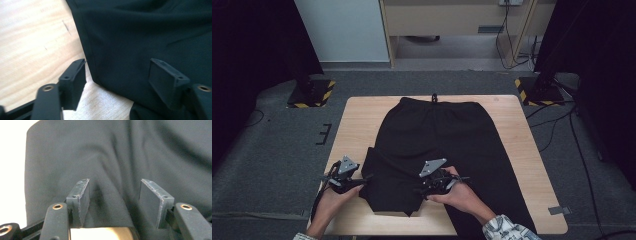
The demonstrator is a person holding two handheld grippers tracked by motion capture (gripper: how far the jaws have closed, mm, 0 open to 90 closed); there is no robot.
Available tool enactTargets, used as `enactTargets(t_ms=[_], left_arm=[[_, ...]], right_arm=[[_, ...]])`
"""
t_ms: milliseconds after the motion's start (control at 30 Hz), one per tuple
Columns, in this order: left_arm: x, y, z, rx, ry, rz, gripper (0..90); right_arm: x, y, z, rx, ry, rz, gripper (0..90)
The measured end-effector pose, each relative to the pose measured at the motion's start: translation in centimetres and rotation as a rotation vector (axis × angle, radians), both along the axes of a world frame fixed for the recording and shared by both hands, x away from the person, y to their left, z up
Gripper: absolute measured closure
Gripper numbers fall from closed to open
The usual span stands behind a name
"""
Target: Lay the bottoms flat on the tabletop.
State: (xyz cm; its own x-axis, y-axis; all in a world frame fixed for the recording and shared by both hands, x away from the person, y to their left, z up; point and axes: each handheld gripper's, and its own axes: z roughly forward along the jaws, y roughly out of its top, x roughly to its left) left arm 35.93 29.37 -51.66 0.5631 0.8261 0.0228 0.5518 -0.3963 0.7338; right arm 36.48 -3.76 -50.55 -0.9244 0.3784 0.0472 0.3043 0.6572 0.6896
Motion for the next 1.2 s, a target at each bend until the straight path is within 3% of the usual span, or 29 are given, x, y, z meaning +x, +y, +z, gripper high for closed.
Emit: enactTargets(t_ms=[133,200,233,367,433,533,700,833,900,967,1033,1200], left_arm=[[0.7,-0.1,-0.9,0.007,0.053,-0.010,38.4],[0.7,0.0,-1.0,-0.015,0.060,-0.010,43.0],[0.7,0.0,-0.9,-0.010,0.063,-0.008,51.3],[0.5,-0.5,-0.6,-0.006,0.079,-0.054,75.5],[0.4,-1.0,-0.4,0.033,0.076,-0.065,85.9],[0.4,-1.2,0.2,0.017,0.073,-0.073,87.9],[0.4,-1.2,3.8,-0.077,-0.038,-0.049,88.3],[2.1,-2.6,6.5,-0.102,-0.104,-0.035,88.2],[3.6,-3.6,7.1,-0.099,-0.116,-0.027,88.1],[5.3,-4.7,6.9,-0.091,-0.110,-0.015,88.1],[6.9,-5.8,6.2,-0.058,-0.095,-0.012,88.1],[10.1,-7.0,2.9,-0.008,-0.020,0.021,87.9]], right_arm=[[-0.1,-0.2,-0.6,-0.024,0.002,0.018,65.1],[-0.2,-0.3,-0.6,-0.025,0.008,0.020,79.0],[-0.2,-0.3,-0.6,-0.029,0.008,0.026,84.3],[-0.2,-0.5,-0.3,-0.008,0.004,0.025,88.2],[-0.1,-0.7,0.0,0.008,-0.002,0.023,88.2],[-0.1,-1.1,0.7,0.032,-0.016,0.012,88.2],[0.3,-2.7,3.1,0.100,-0.053,-0.028,88.3],[1.1,-4.2,4.8,0.139,-0.091,-0.089,88.0],[2.0,-5.0,5.2,0.130,-0.107,-0.132,88.1],[3.1,-5.5,5.0,0.086,-0.131,-0.176,88.2],[4.3,-5.8,4.3,0.062,-0.125,-0.212,88.3],[6.8,-6.0,1.6,0.013,-0.078,-0.258,88.2]])
